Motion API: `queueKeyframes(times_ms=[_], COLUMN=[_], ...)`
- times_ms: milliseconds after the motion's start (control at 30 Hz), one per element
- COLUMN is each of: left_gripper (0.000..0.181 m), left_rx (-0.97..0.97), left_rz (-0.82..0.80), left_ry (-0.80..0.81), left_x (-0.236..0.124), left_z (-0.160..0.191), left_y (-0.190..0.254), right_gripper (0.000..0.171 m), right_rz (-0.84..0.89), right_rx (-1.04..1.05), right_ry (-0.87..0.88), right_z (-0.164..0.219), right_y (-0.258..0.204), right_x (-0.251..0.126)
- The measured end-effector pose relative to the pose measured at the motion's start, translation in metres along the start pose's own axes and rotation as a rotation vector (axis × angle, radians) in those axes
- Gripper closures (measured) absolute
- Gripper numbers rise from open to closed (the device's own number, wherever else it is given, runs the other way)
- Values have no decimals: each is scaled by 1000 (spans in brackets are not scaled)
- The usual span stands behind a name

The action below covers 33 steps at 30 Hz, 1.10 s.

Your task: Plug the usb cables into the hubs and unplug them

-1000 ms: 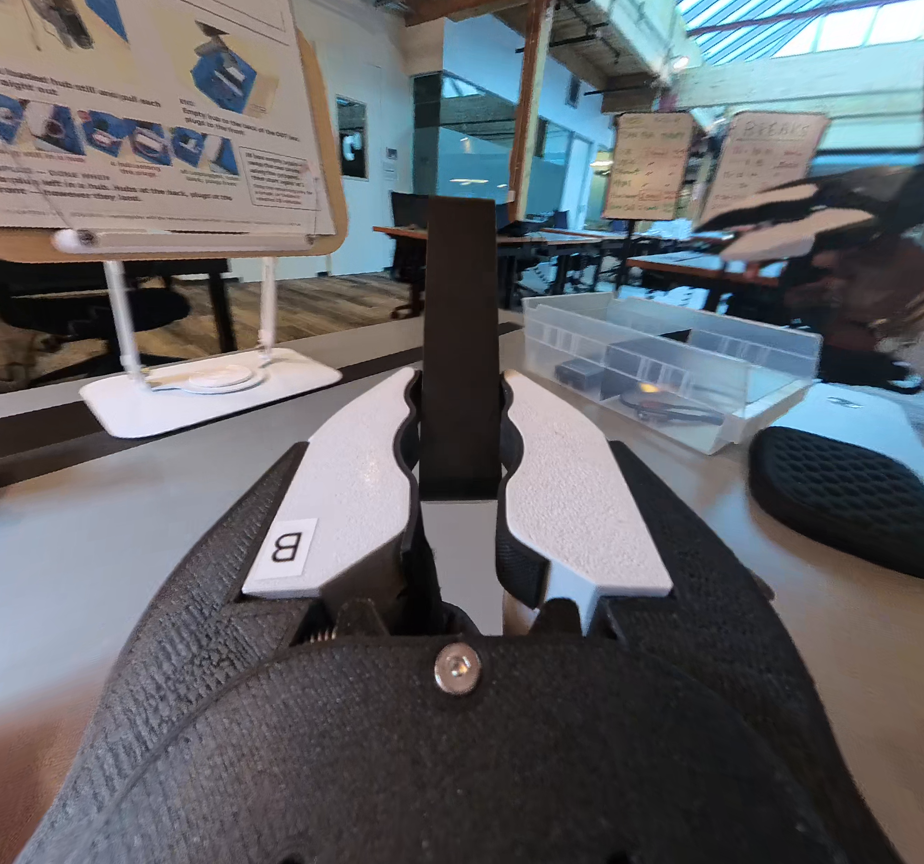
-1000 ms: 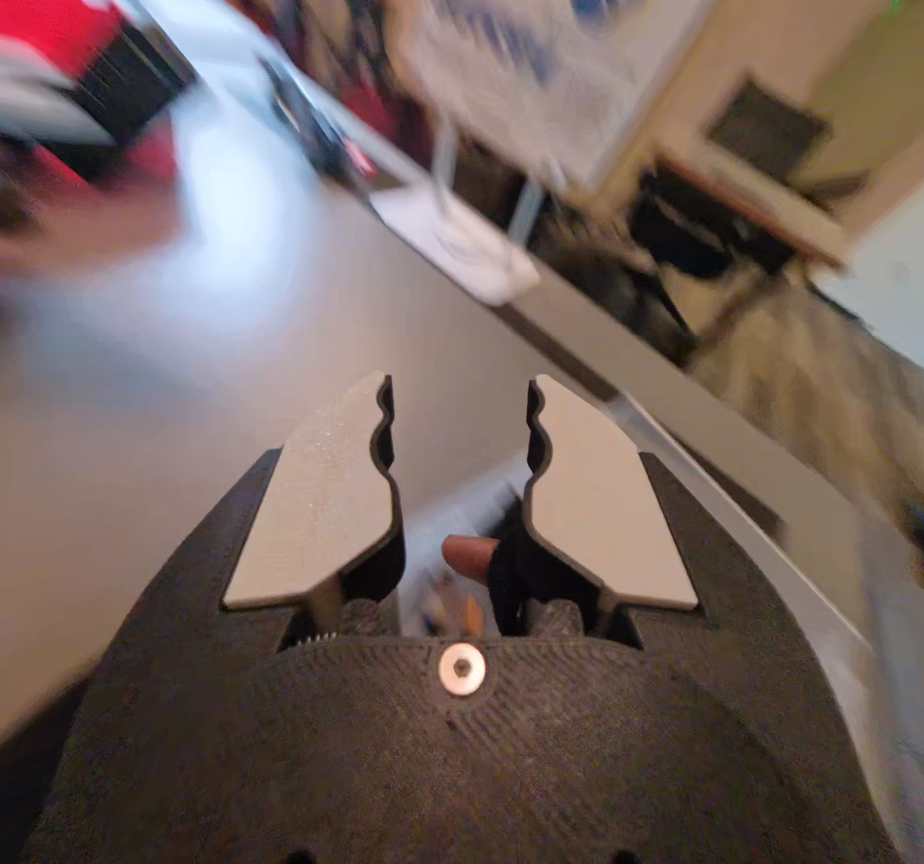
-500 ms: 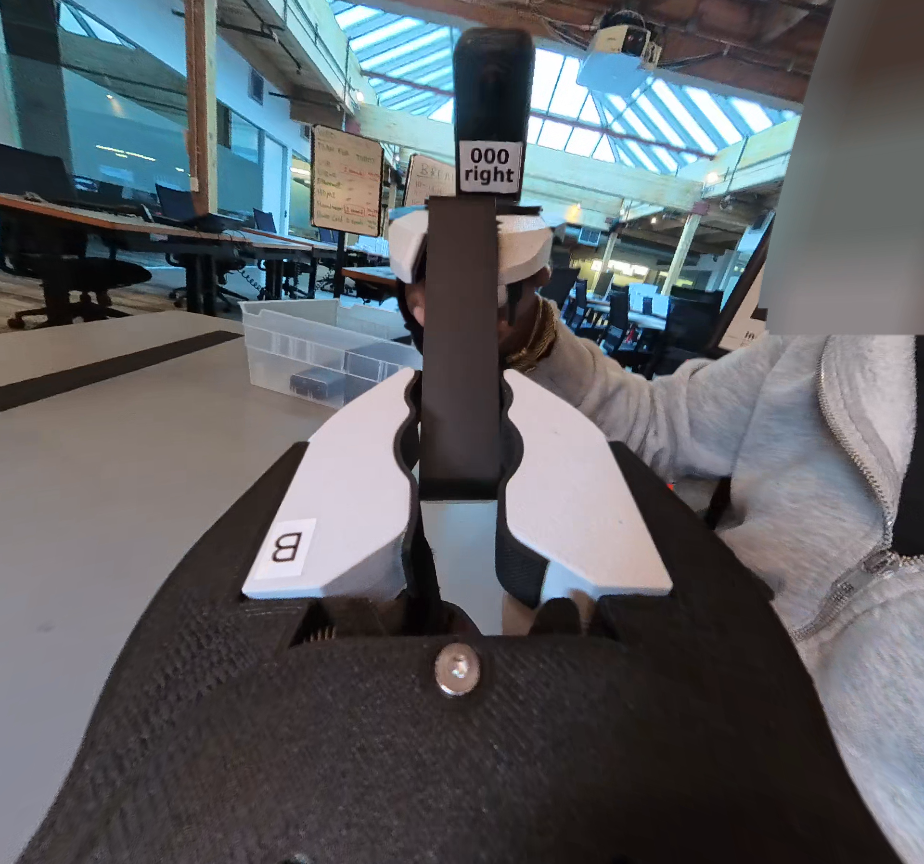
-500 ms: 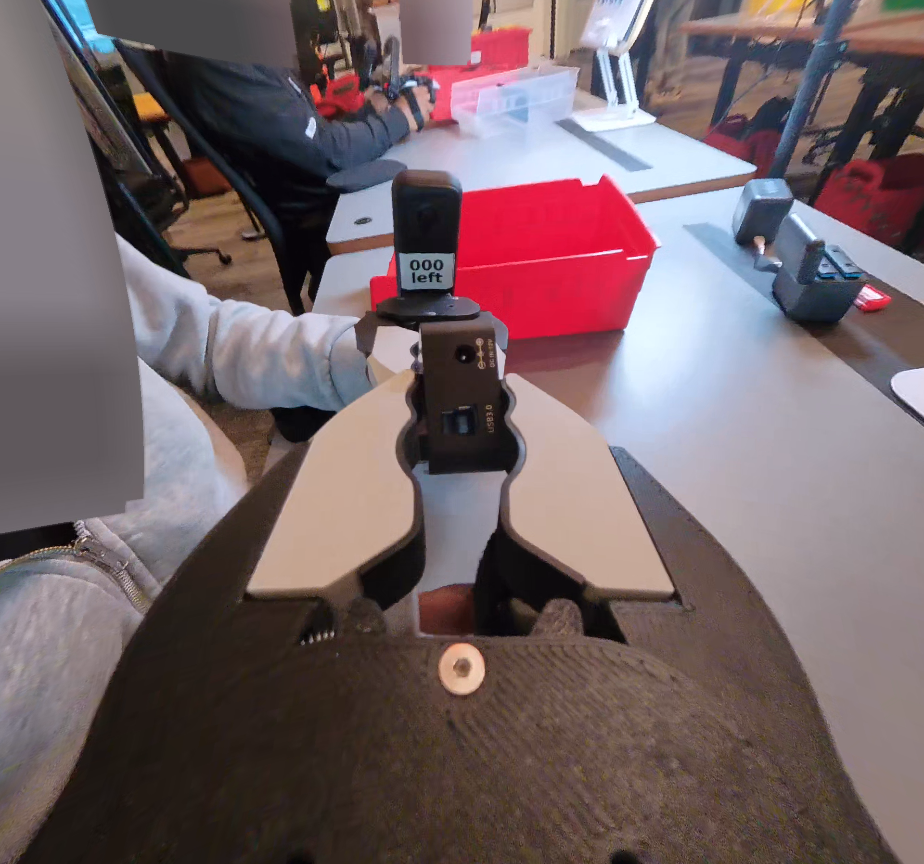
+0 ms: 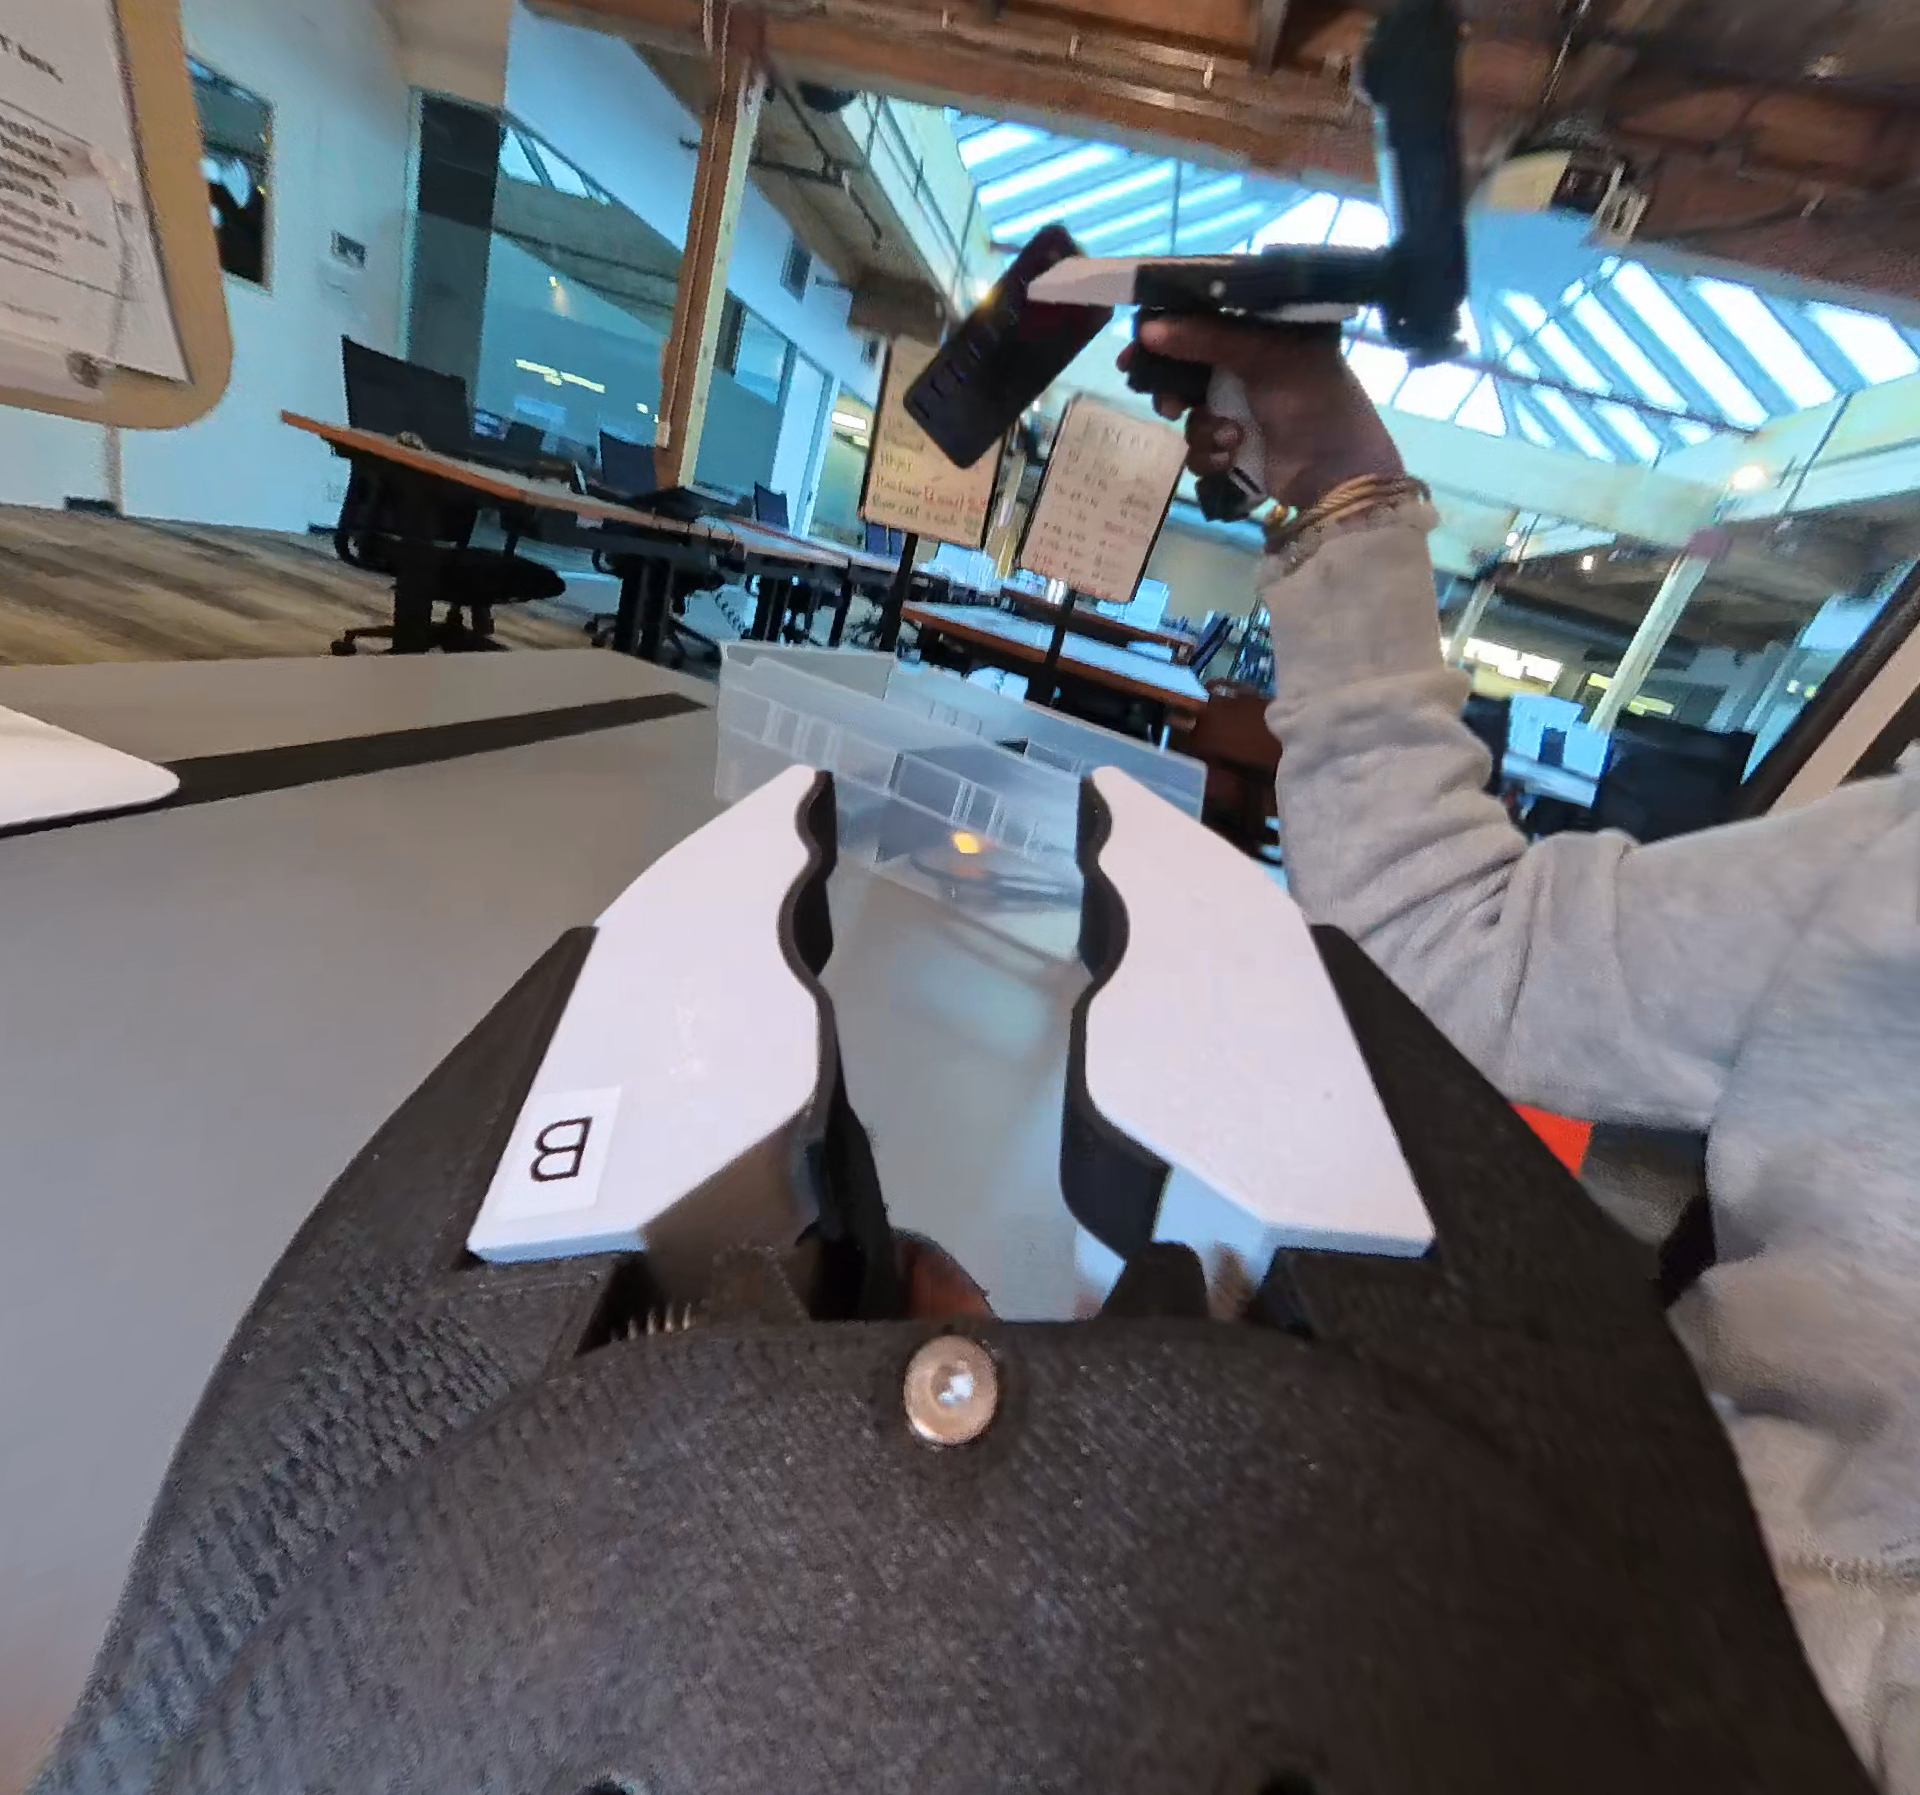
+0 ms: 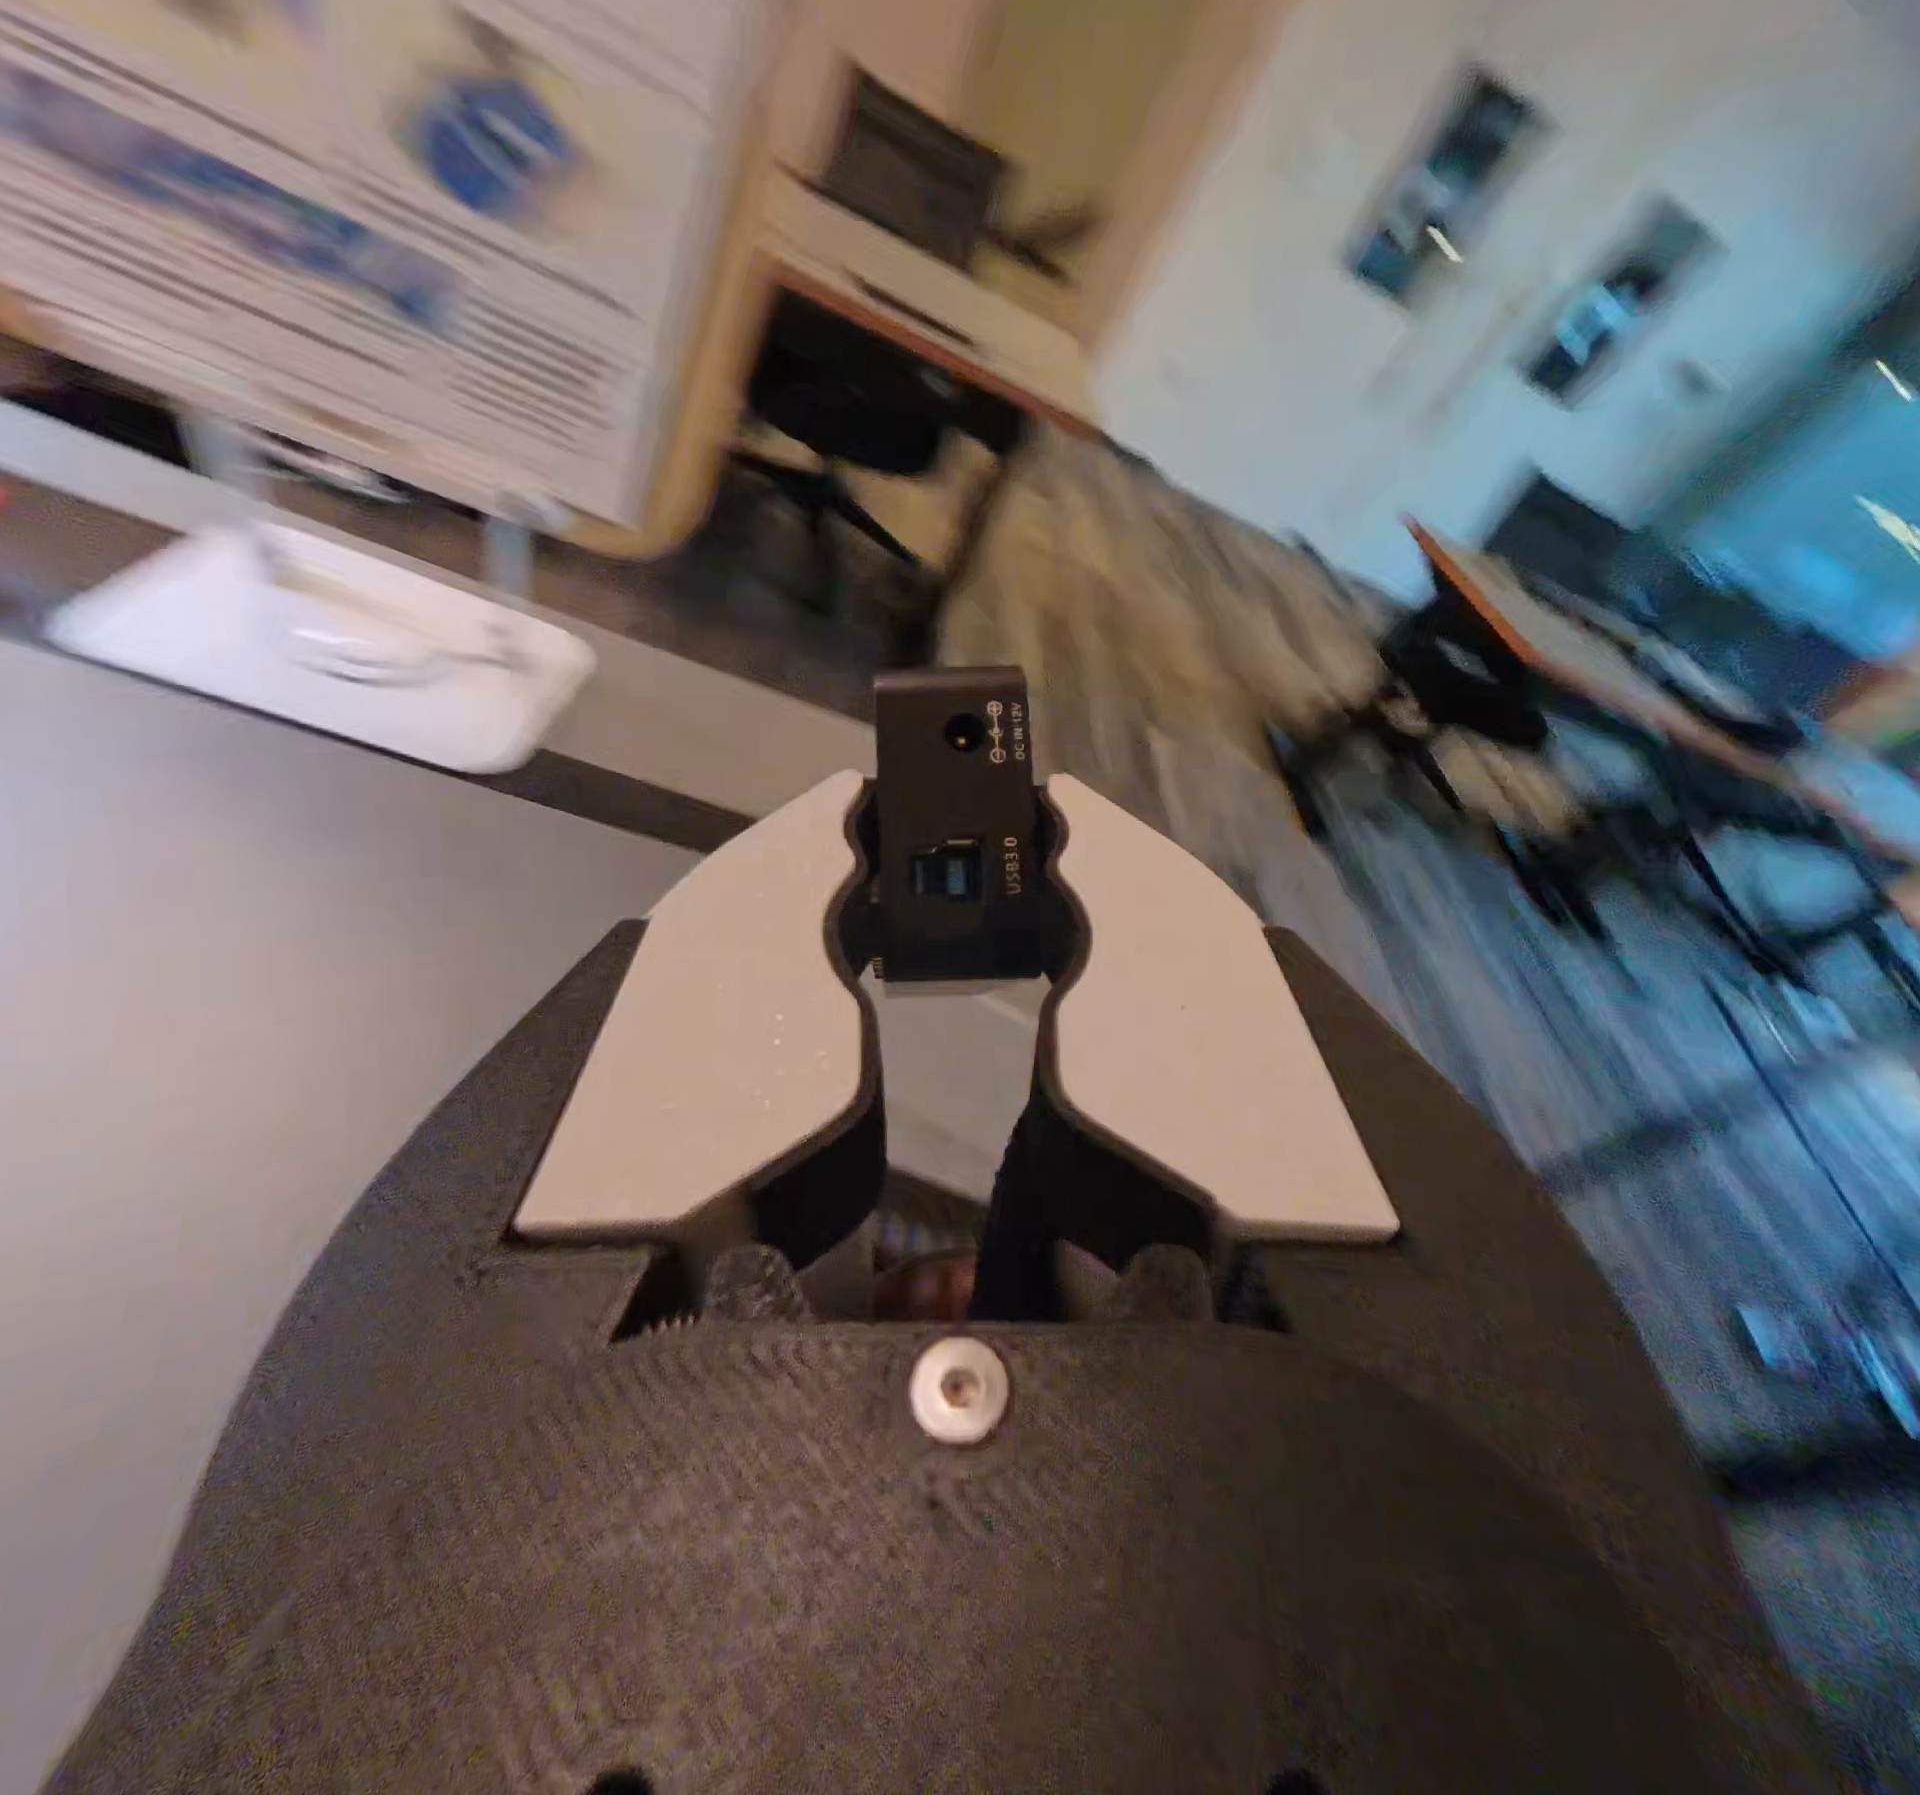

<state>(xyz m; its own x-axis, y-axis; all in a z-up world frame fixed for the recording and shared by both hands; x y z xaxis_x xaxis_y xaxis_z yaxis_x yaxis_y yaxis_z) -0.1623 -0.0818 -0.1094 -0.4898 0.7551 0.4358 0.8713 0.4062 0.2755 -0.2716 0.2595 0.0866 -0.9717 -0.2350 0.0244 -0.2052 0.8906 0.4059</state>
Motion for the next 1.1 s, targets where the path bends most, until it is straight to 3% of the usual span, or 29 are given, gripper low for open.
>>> queueKeyframes(times_ms=[67,133,267,367,667,900,1100], left_gripper=[136,137,137,137,140,140,140], left_rx=[28,51,72,73,81,91,110], left_rz=[8,8,6,2,15,18,23], left_ry=[-41,-58,-91,-83,-82,-90,-110], left_x=[2,3,3,2,2,2,3], left_z=[6,10,13,12,10,11,13], left_y=[2,3,2,1,5,6,7], right_gripper=[143,143,143,143,143,143,143], right_rz=[115,124,100,36,-91,-106,-26], right_rx=[41,118,306,354,206,151,248], right_ry=[-143,-239,-273,-326,-369,-292,-312], right_z=[47,92,160,189,206,208,213], right_y=[28,46,58,48,10,5,14], right_x=[7,21,54,71,99,105,103])
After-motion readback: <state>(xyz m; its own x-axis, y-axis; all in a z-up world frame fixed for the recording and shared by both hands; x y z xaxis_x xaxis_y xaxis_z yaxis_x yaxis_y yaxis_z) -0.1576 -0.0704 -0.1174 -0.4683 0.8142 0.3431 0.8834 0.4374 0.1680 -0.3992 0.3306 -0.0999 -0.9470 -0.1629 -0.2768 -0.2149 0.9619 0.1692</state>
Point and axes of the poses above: each gripper's, where its closed fingertips meet, x out along the fingers, z out of its underside, y = z × x across the jaws, the point moved 7 cm from there along -x, back along the fingers, and after that the axes turned 12 degrees about y, right-handed, at the moved point
